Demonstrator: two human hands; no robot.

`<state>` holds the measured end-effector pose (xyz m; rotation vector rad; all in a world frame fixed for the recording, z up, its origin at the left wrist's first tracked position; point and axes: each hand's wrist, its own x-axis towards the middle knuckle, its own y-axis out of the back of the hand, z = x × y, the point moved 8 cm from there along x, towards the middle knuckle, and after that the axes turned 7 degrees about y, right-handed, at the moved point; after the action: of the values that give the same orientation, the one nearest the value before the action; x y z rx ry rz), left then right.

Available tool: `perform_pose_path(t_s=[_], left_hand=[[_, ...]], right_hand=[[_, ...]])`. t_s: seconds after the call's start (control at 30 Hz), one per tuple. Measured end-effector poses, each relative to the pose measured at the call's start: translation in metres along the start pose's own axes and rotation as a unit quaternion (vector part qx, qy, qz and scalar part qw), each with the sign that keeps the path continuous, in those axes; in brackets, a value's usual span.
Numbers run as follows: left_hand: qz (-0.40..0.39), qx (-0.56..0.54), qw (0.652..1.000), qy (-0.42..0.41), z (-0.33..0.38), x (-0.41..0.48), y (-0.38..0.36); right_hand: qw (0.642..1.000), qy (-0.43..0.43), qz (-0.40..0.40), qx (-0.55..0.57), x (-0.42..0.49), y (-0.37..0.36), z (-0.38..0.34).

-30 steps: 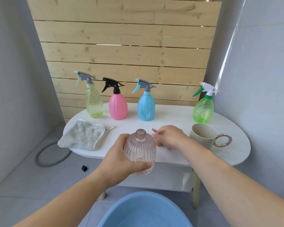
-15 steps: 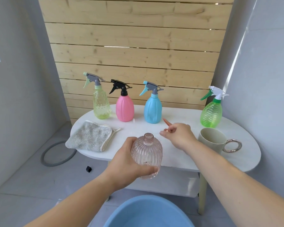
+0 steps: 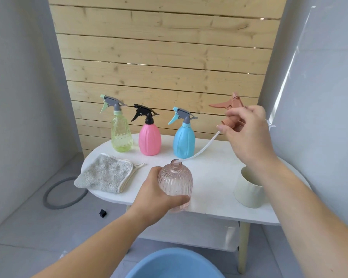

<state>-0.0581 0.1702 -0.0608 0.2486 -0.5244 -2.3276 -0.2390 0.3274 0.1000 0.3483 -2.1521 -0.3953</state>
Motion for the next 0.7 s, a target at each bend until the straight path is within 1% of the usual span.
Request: perform_pose_path(t_s=[0.33,0.53,0.7], left_hand=[[-0.006,-0.002,1.000,0.010,0.001,0.010,-0.017],[0.001,-0.001,1.000,0.011,0.003,0.015,-0.024],[0.009,0.002,1.000,0.008,0.003,0.016,-0.026]], right_hand=[[0.992,0.109,0.055,-0.033,-0.006,0.014,-0.015],[0.985,0.166,0.048,-0.025,-0.011,0.011,-0.030],[0.985,0.169,0.016,0.023,-0.018,0.000,-0.039]])
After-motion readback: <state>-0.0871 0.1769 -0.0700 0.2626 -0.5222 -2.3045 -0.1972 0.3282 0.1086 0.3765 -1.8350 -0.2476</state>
